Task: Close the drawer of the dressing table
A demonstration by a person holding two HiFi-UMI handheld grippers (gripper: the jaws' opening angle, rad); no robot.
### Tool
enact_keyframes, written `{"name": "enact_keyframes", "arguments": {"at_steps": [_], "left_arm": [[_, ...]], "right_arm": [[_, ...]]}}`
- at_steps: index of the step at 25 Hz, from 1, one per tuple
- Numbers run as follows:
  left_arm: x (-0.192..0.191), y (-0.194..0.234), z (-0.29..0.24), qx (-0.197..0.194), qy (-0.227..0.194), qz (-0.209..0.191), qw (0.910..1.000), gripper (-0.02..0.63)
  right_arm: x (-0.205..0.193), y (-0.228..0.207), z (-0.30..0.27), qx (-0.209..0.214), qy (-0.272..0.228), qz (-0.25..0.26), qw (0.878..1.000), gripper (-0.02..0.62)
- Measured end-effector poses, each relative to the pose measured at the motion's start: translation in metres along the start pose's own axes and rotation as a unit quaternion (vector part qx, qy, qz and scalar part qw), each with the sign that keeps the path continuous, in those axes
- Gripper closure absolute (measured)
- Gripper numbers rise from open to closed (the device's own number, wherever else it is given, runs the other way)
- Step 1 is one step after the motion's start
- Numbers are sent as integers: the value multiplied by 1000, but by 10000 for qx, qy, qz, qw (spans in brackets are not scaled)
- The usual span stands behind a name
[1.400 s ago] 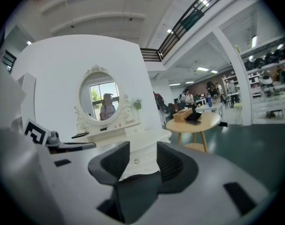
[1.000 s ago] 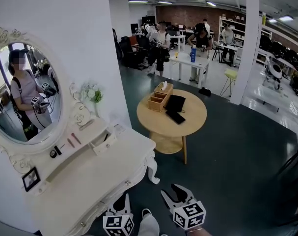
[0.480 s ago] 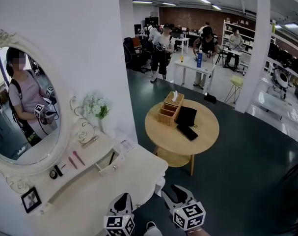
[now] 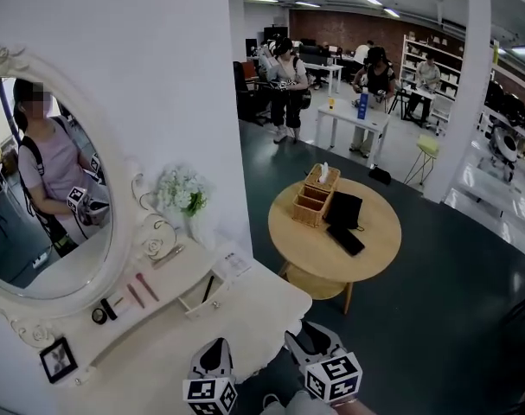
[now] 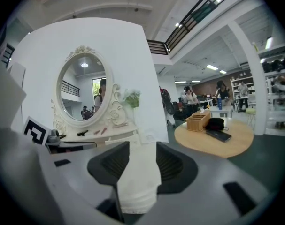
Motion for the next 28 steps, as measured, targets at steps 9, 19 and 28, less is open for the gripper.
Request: {"name": "enact_keyframes", "arguments": {"at_steps": [9, 19, 28], "left_arm": [[-1, 20, -3, 618, 43, 184, 9979, 604], [2, 45, -4, 1596, 18, 447, 9862, 604], [-8, 65, 9, 2488, 111, 645, 9663, 604]], "right_arm": [[10, 6, -47, 578, 289, 245, 9976, 419], [26, 20, -110, 1440, 708, 656, 9849, 419], [14, 40, -158, 2147, 1163, 971, 9649, 419]]}}
Point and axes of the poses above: the fingertips, and each gripper's own axes: z backward along the fingers, y to its left, x out of its top, the point moved 4 cm from there along z, backward along the fingers, and after that the axes turned 12 degrees about -z, right-handed, at the moved point
